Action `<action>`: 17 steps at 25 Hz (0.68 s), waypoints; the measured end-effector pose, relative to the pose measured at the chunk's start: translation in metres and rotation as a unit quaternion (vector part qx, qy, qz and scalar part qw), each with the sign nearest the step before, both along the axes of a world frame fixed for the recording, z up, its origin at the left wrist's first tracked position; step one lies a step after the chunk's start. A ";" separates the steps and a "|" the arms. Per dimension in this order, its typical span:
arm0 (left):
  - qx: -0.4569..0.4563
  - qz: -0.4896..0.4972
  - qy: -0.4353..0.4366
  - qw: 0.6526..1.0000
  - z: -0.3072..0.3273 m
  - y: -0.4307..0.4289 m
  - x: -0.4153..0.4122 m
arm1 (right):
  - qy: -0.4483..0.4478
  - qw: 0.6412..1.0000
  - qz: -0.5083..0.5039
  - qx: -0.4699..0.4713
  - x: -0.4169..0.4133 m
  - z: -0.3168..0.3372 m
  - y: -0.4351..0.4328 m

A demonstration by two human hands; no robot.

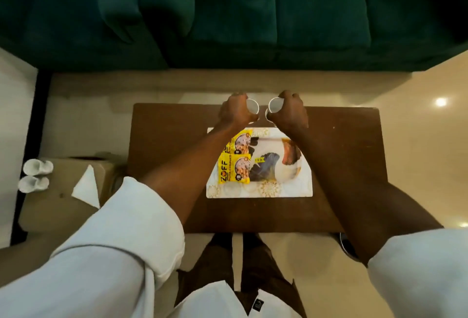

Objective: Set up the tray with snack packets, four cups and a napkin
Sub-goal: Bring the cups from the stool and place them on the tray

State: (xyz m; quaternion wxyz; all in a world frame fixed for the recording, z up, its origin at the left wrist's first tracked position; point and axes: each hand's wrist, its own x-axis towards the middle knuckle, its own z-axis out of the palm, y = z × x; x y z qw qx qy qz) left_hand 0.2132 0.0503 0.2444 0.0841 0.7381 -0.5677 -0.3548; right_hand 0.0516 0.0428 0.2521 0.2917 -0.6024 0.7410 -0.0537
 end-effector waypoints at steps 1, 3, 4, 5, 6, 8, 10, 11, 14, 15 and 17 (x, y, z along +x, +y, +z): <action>0.005 -0.008 0.005 1.000 -0.022 0.007 -0.009 | 0.001 1.000 0.005 0.012 -0.006 -0.023 0.009; 0.021 -0.017 0.006 1.000 -0.065 0.020 -0.025 | 0.001 0.999 0.015 0.038 -0.021 -0.068 0.024; 0.030 -0.017 0.002 0.999 -0.086 0.024 -0.032 | 0.000 0.999 0.017 0.048 -0.028 -0.089 0.029; 0.037 -0.017 -0.001 0.999 -0.105 0.029 -0.037 | 0.000 0.998 0.017 0.053 -0.035 -0.107 0.034; 0.039 -0.017 -0.001 0.999 -0.123 0.034 -0.040 | 0.001 0.998 0.019 0.056 -0.039 -0.123 0.038; 0.034 -0.027 -0.004 0.999 -0.161 0.042 -0.048 | 0.014 0.998 0.022 0.059 -0.048 -0.157 0.045; 0.033 -0.046 -0.018 0.998 -0.191 0.051 -0.055 | 0.041 0.997 0.033 0.058 -0.053 -0.185 0.051; 0.031 -0.053 -0.024 0.998 -0.201 0.054 -0.058 | 0.048 0.996 0.039 0.056 -0.055 -0.195 0.054; 0.018 -0.057 -0.041 0.997 -0.217 0.058 -0.064 | 0.035 0.997 0.051 0.052 -0.054 -0.215 0.058; 0.013 -0.062 -0.045 0.997 -0.220 0.059 -0.065 | 0.026 0.997 0.053 0.050 -0.053 -0.218 0.060; 0.011 -0.067 -0.045 0.997 -0.224 0.061 -0.068 | 0.016 0.997 0.055 0.047 -0.052 -0.224 0.061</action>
